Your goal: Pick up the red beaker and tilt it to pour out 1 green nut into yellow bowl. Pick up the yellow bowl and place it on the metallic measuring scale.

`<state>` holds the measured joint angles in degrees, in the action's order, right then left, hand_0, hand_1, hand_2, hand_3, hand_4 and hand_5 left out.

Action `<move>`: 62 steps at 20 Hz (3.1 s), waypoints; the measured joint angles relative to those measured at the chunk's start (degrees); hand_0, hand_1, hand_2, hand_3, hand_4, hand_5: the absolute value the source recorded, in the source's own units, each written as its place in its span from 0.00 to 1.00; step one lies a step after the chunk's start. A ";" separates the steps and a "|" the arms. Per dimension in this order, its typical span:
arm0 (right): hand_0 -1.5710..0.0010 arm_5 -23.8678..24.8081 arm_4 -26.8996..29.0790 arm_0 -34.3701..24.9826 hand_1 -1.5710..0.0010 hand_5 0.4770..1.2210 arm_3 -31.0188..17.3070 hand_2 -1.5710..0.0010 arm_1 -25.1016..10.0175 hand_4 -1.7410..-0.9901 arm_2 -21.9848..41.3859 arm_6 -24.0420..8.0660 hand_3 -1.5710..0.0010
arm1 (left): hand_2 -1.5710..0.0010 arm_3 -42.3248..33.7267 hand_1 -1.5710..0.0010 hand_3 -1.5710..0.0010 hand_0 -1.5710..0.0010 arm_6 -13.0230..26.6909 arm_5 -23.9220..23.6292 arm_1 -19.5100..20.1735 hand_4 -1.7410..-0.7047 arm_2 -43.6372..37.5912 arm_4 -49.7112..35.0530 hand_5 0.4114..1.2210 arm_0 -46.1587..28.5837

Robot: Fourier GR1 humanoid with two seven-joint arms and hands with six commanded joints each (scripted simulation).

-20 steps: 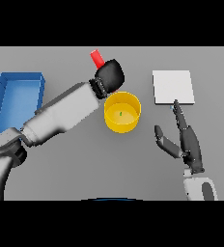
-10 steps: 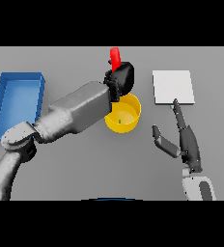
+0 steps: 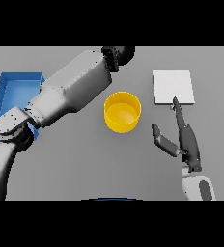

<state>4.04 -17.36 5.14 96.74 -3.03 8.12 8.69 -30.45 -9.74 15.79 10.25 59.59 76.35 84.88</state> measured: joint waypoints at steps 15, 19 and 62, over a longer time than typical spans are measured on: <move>1.00 -0.47 2.39 -0.47 1.00 0.24 -2.06 1.00 1.76 0.96 -0.01 1.14 1.00 | 0.00 15.61 0.00 0.10 0.00 14.60 -9.99 18.19 0.00 -39.79 -31.20 1.00 -0.67; 1.00 -0.62 1.48 -1.02 1.00 0.24 -1.87 1.00 0.66 0.91 0.13 0.54 1.00 | 0.00 13.42 0.00 0.08 0.00 22.11 -15.13 22.11 0.00 -47.33 -39.05 1.00 -8.48; 1.00 -0.51 -2.03 -0.42 1.00 0.25 -0.77 1.00 -1.49 0.97 1.19 -1.15 1.00 | 0.96 -37.55 0.96 0.96 0.95 38.96 -23.19 18.87 0.93 -54.06 -56.35 0.30 -60.03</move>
<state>3.53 -19.39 4.72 95.97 -4.53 9.31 7.54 -68.00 29.21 -7.40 29.12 5.53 19.99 24.85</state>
